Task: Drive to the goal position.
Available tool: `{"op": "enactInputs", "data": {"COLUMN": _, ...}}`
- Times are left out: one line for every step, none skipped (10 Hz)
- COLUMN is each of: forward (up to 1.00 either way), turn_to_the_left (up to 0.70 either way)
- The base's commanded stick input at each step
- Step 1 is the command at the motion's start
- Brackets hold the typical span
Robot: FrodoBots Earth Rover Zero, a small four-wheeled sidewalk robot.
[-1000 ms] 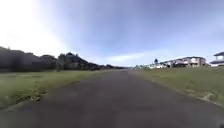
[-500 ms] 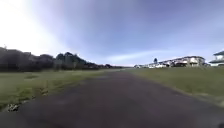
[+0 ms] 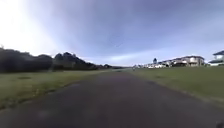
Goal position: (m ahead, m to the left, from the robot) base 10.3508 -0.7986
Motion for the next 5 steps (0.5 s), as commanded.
{"op": "enactInputs", "data": {"forward": 1.00, "turn_to_the_left": 0.00}}
{"op": "enactInputs", "data": {"forward": 1.00, "turn_to_the_left": 0.00}}
{"op": "enactInputs", "data": {"forward": 1.00, "turn_to_the_left": 0.00}}
{"op": "enactInputs", "data": {"forward": 1.00, "turn_to_the_left": 0.00}}
{"op": "enactInputs", "data": {"forward": 1.00, "turn_to_the_left": 0.00}}
